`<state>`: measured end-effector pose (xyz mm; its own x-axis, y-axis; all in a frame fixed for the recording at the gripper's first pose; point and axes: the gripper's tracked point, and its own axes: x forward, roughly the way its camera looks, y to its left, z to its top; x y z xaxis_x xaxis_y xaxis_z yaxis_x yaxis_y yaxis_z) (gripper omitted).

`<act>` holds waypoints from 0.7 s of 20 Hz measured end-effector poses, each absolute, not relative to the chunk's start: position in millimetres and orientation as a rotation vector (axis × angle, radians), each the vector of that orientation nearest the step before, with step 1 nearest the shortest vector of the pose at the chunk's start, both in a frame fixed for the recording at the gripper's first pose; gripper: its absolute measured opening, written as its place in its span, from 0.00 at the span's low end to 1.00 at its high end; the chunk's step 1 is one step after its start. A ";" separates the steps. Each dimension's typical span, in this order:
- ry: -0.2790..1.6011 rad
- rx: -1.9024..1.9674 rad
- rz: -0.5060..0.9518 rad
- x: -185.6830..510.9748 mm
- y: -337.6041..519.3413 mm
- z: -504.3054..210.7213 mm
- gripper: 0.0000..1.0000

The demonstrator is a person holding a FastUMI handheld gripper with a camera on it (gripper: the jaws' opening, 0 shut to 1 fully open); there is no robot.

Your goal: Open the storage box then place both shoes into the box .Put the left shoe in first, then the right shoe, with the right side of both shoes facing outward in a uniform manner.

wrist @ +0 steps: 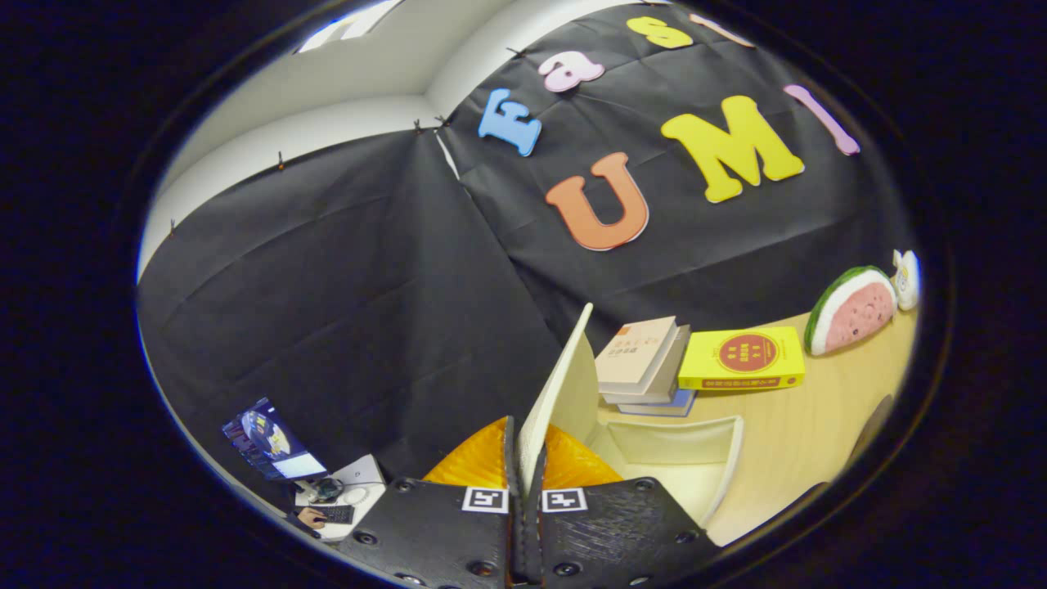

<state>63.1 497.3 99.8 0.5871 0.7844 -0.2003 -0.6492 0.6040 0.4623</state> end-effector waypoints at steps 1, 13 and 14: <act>0.411 0.357 0.857 60.1 511.7 104.4 0.00; 0.354 0.136 0.953 35.2 652.9 91.3 0.46; 0.336 0.115 0.957 32.1 655.8 90.8 0.61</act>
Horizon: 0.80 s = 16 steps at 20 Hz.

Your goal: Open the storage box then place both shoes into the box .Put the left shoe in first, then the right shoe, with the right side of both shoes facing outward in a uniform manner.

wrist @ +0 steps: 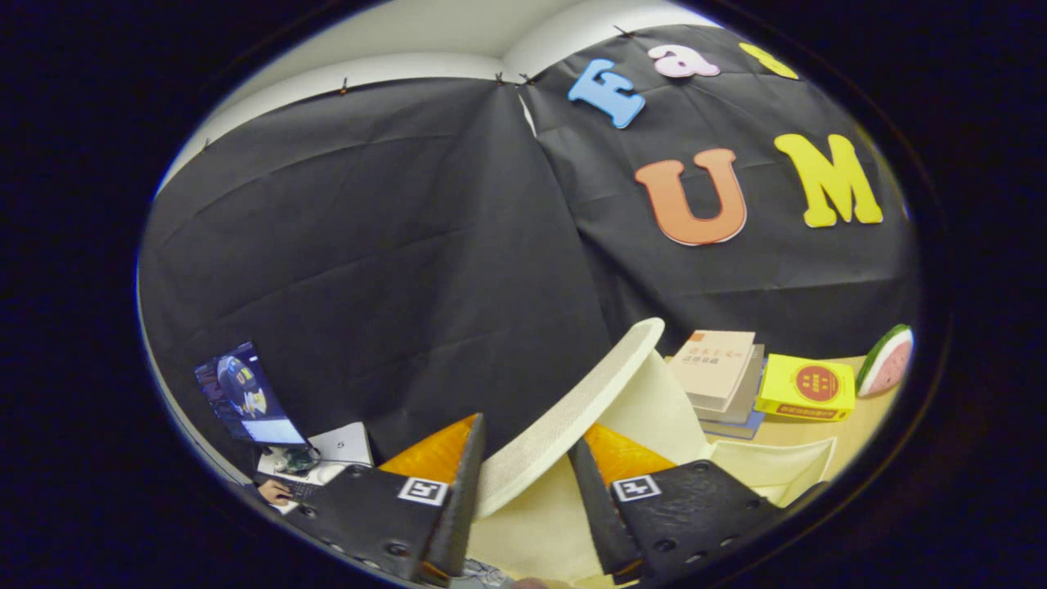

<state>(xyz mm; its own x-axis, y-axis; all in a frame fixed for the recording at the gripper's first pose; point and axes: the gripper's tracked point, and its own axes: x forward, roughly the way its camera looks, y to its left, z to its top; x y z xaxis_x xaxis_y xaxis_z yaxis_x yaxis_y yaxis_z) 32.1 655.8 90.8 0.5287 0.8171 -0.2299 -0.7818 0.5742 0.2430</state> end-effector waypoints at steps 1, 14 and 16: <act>0.320 0.097 0.962 28.2 658.1 88.0 0.75; 0.188 0.070 0.875 15.2 586.2 83.2 0.95; 0.154 0.061 0.837 20.3 549.6 87.9 0.95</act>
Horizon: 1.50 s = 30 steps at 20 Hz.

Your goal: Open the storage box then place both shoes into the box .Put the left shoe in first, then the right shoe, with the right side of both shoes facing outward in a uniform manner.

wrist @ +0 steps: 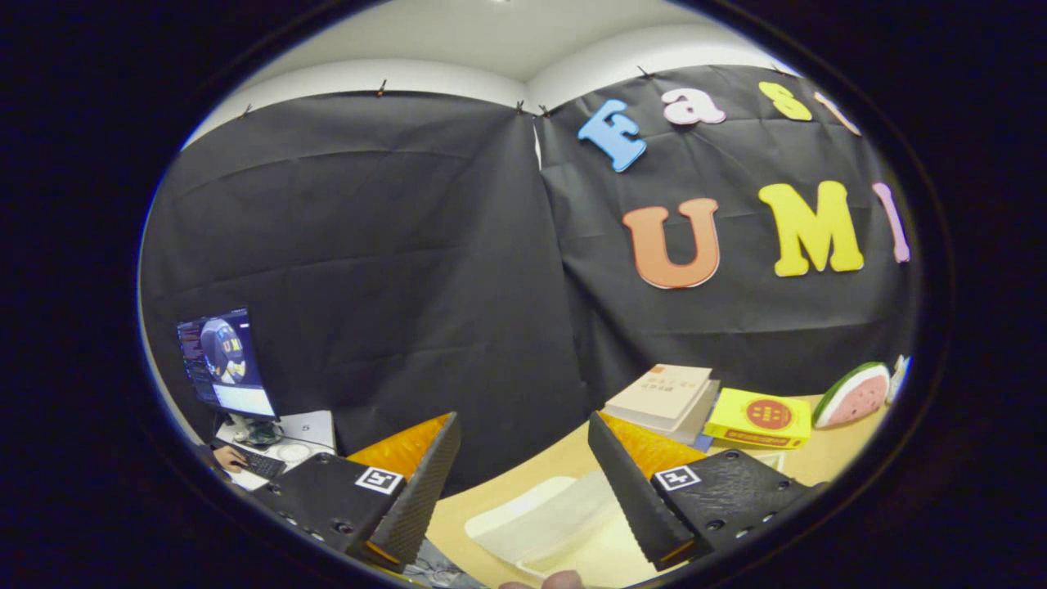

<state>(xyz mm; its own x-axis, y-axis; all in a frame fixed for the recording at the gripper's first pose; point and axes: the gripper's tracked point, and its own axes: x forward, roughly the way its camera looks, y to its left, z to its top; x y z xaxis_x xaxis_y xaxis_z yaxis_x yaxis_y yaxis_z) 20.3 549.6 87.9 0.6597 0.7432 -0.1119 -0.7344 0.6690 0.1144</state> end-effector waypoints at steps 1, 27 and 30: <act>0.139 0.054 0.815 23.0 529.1 89.3 0.95; 0.557 -0.020 0.219 118.3 66.3 -118.6 0.96; 0.632 -0.006 0.170 125.4 55.7 -145.1 0.93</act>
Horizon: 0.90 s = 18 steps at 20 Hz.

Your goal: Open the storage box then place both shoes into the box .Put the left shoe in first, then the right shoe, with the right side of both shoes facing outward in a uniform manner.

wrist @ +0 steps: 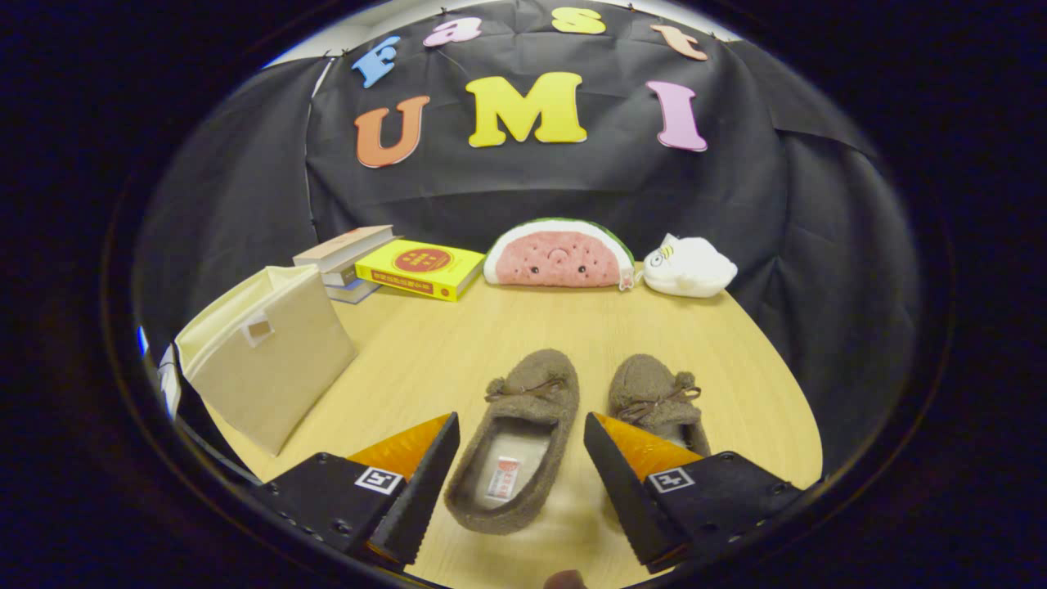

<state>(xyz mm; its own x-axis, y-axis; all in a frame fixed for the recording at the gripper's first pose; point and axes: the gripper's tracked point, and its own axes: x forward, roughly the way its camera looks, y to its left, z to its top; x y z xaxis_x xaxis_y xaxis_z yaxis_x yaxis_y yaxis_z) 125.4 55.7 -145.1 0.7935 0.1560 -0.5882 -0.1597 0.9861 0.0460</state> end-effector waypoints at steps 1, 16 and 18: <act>0.651 -0.003 0.149 128.0 51.7 -150.4 0.86; 0.891 0.268 0.056 144.9 49.7 -208.4 0.17; 0.888 0.333 0.046 146.5 48.2 -206.5 0.09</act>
